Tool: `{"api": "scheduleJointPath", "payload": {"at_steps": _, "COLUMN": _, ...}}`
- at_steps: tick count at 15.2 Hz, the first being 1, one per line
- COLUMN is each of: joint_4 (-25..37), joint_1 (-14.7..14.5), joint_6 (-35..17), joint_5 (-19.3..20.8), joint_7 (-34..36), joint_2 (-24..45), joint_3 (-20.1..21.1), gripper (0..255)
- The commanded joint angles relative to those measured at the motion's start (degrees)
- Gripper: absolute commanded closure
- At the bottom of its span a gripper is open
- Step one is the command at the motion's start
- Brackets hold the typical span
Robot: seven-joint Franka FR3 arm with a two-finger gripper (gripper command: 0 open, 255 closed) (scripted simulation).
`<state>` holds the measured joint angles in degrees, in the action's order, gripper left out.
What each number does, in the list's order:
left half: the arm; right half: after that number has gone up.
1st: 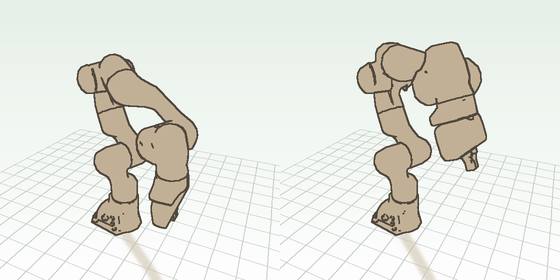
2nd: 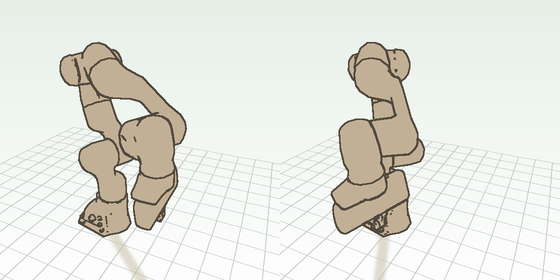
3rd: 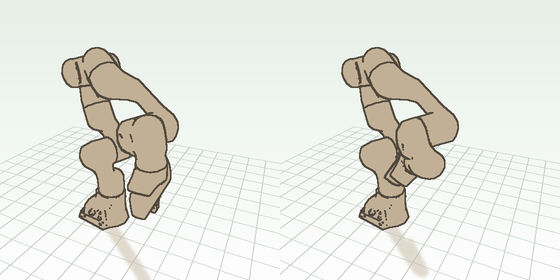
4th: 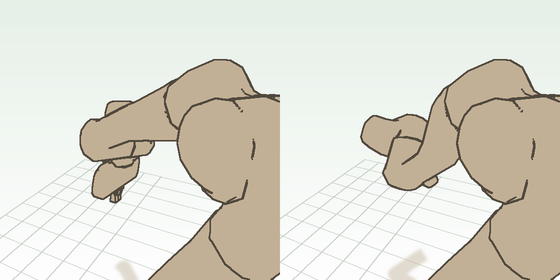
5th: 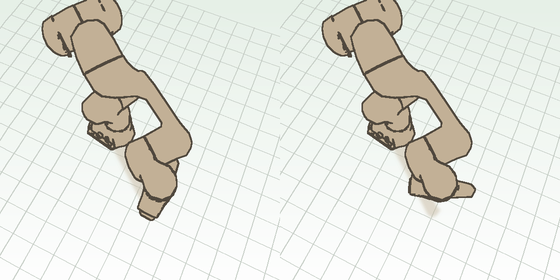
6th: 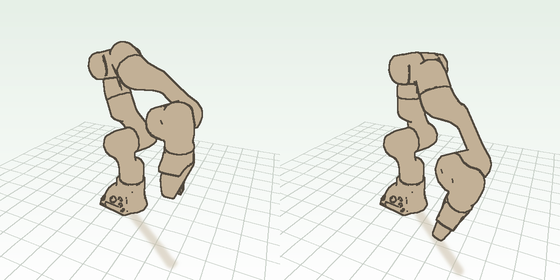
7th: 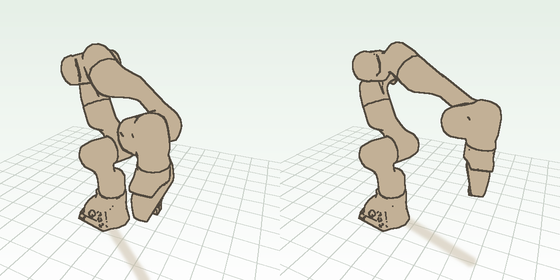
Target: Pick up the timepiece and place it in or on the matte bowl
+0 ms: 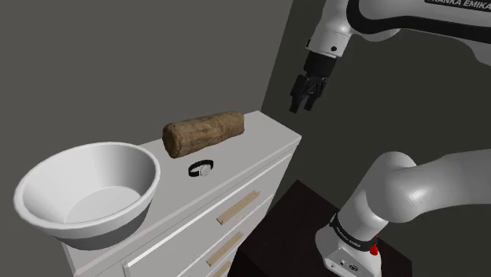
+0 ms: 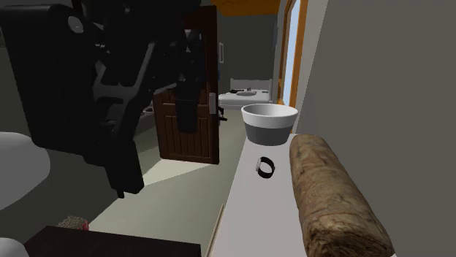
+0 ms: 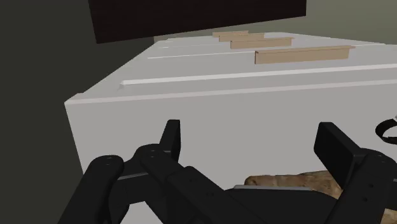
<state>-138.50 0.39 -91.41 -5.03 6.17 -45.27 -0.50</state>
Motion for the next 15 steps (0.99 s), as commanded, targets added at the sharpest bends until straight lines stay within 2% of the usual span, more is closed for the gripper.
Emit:
{"api": "scheduleJointPath", "payload": {"at_steps": 1, "joint_4": 0.00, "joint_1": 0.00, "joint_6": 0.00, "joint_5": 0.00, "joint_7": 0.00, "joint_2": 0.00, "joint_3": 0.00, "gripper": 0}}
{"api": "scheduleJointPath", "payload": {"at_steps": 8, "joint_4": -0.21, "joint_1": -3.14, "joint_6": -8.84, "joint_5": -6.39, "joint_7": 5.44, "joint_2": 8.92, "joint_3": 5.42, "gripper": 0}}
{"api": "scheduleJointPath", "payload": {"at_steps": 15, "joint_4": 2.99, "joint_1": -5.94, "joint_6": -17.35, "joint_5": -11.44, "joint_7": 10.08, "joint_2": 20.26, "joint_3": 10.47, "gripper": 0}}
